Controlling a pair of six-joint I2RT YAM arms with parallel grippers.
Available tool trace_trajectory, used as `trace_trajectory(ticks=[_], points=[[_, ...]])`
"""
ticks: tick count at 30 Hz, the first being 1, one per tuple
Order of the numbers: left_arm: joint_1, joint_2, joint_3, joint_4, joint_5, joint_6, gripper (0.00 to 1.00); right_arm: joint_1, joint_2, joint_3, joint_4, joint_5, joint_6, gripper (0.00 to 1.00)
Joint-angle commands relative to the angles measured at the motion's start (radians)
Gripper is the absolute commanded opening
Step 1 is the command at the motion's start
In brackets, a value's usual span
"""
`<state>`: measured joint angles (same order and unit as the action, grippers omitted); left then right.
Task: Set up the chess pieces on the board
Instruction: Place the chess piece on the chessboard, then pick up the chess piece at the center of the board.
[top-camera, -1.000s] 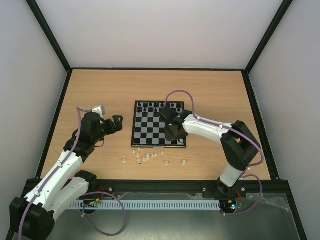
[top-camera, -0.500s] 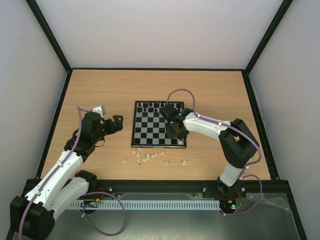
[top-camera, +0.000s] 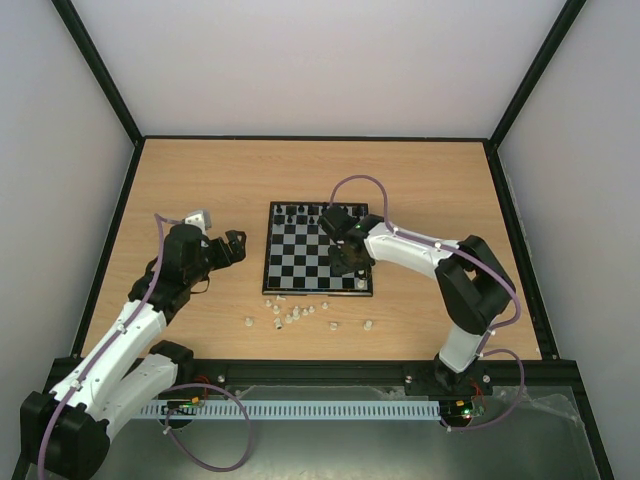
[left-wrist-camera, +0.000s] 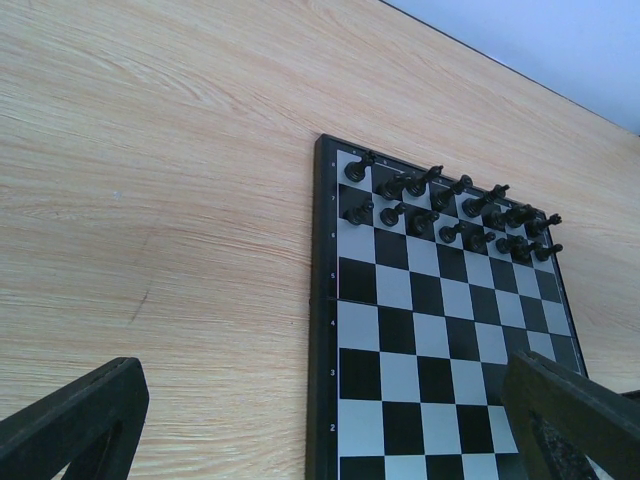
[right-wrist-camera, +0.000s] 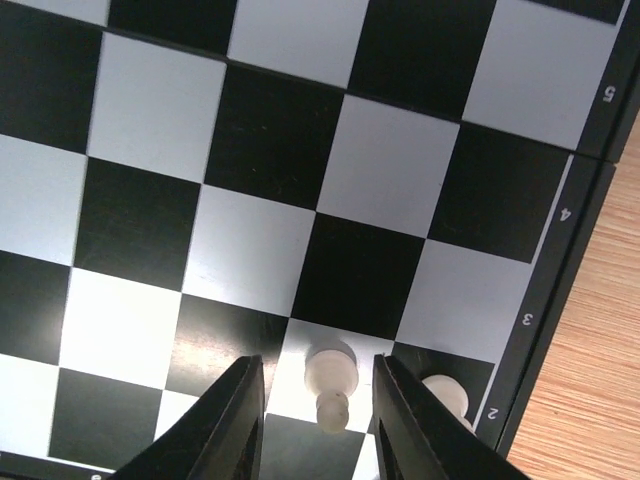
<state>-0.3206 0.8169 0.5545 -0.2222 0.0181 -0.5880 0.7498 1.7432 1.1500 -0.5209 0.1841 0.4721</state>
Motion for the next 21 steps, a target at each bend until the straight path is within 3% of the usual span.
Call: trace_trajectory(ticks=[1, 10, 21], points=[[-0.003, 0.002, -0.003, 0.004, -0.009, -0.002, 0.99, -0.005, -0.047, 0.043, -0.067, 0.004, -0.003, 0.32], [-0.002, 0.005, 0.000, 0.006, -0.009, -0.013, 0.99, 0.090, -0.187, -0.018, -0.072, -0.057, 0.016, 0.34], [-0.002, -0.019, 0.002, -0.011, -0.009, -0.021, 0.99, 0.230, -0.146, -0.124, 0.005, -0.099, 0.074, 0.32]])
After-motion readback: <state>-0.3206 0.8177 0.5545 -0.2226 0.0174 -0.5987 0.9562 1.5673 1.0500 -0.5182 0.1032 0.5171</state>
